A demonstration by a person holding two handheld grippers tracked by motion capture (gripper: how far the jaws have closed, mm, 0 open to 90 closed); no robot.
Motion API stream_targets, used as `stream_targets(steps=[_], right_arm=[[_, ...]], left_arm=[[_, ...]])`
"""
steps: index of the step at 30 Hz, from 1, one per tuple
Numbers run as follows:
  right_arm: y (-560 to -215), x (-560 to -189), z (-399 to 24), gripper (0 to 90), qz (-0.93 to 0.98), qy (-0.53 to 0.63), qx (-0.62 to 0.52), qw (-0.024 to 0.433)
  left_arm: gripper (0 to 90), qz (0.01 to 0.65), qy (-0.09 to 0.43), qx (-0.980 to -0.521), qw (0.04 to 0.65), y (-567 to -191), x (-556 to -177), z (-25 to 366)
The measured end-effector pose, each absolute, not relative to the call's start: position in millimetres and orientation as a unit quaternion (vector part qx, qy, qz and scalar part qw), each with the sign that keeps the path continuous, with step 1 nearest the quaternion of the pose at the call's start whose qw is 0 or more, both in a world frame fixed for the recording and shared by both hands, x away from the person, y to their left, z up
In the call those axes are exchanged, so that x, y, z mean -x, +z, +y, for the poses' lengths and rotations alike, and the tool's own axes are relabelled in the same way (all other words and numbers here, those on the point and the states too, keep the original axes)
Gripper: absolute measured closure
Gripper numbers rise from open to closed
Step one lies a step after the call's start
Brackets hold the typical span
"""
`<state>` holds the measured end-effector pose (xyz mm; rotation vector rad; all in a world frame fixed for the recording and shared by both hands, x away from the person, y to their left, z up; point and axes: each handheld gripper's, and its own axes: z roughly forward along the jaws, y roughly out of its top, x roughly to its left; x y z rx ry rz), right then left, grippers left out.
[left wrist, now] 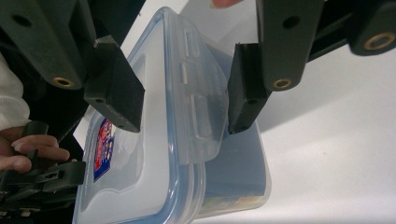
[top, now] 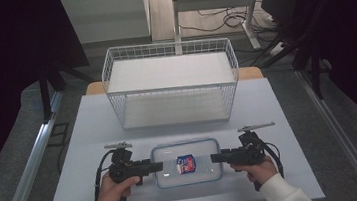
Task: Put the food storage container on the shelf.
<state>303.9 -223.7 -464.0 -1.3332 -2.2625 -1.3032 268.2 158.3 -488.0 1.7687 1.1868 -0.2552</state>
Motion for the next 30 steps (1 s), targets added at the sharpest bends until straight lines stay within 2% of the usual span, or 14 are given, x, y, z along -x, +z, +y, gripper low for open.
stream_targets(steps=[20, 30], right_arm=[[-460, -349, -213, 50.4, -0.766, -0.457, 0.445, 0.081], [-460, -396, -203, 50.4, -0.756, -0.476, 0.443, 0.076]], left_arm=[[47.6, 0.469, -0.089, -0.730, 0.489, -485, -325, 170], [47.7, 0.471, -0.077, -0.726, 0.496, -478, -373, 181]])
